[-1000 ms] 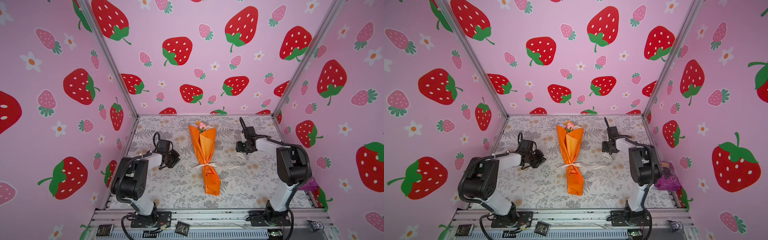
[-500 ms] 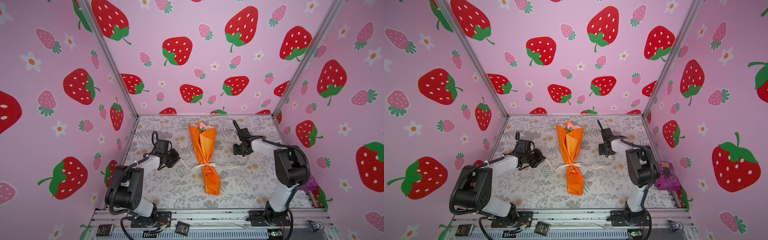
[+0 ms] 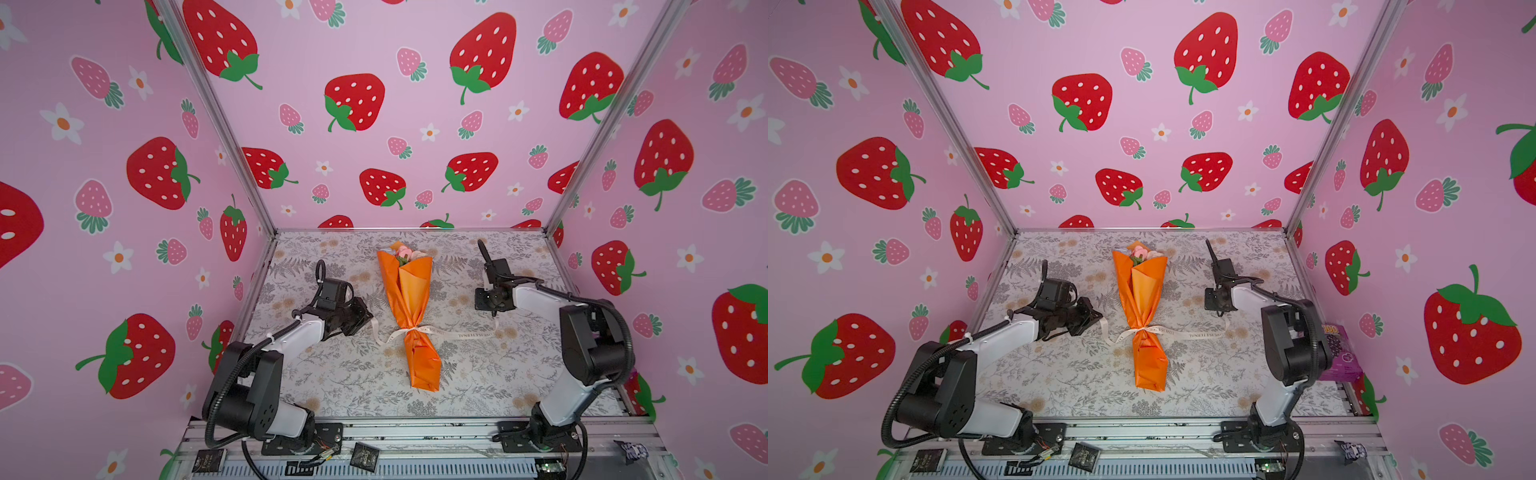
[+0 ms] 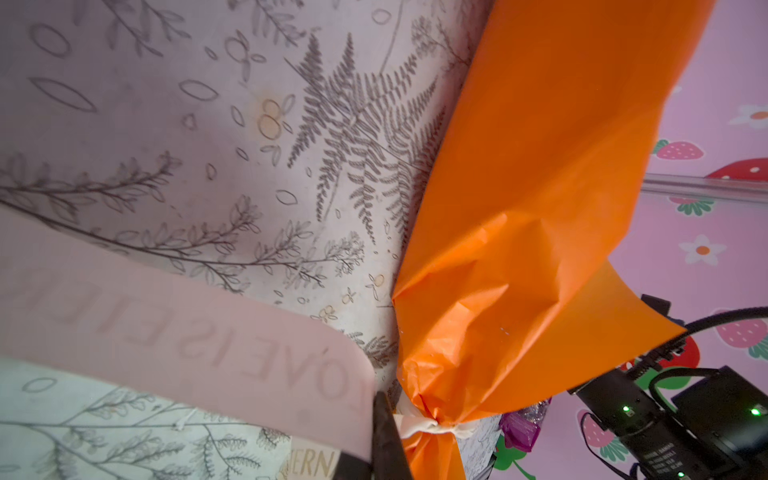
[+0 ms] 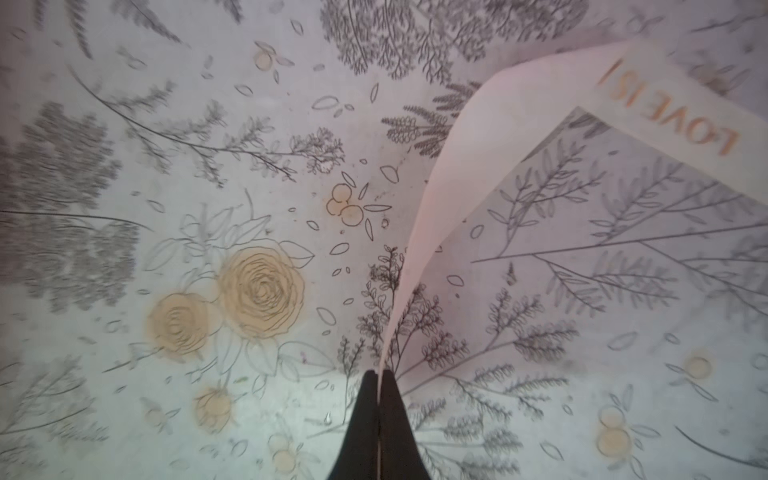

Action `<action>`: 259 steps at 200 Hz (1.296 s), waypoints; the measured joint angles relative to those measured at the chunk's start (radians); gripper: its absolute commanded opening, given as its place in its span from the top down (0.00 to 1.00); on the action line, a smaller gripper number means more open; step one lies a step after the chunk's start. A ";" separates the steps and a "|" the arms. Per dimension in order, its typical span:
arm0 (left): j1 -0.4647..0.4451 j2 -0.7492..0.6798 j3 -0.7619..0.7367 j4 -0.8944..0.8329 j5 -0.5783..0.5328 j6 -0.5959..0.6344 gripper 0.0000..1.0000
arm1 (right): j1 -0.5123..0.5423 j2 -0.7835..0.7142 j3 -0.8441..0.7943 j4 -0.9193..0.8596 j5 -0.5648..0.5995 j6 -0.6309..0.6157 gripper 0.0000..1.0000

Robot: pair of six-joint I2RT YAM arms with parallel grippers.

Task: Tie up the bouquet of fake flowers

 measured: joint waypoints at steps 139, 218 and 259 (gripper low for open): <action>-0.079 -0.292 -0.010 -0.053 -0.058 0.007 1.00 | 0.566 0.205 0.700 0.094 -0.182 -0.092 0.97; -0.129 -0.439 -0.177 -0.026 -0.072 -0.025 1.00 | 0.655 0.436 1.052 -0.017 -0.319 -0.158 0.94; -0.171 -0.464 -0.187 -0.006 -0.086 -0.030 1.00 | 0.650 0.606 1.233 -0.134 -0.327 -0.169 0.85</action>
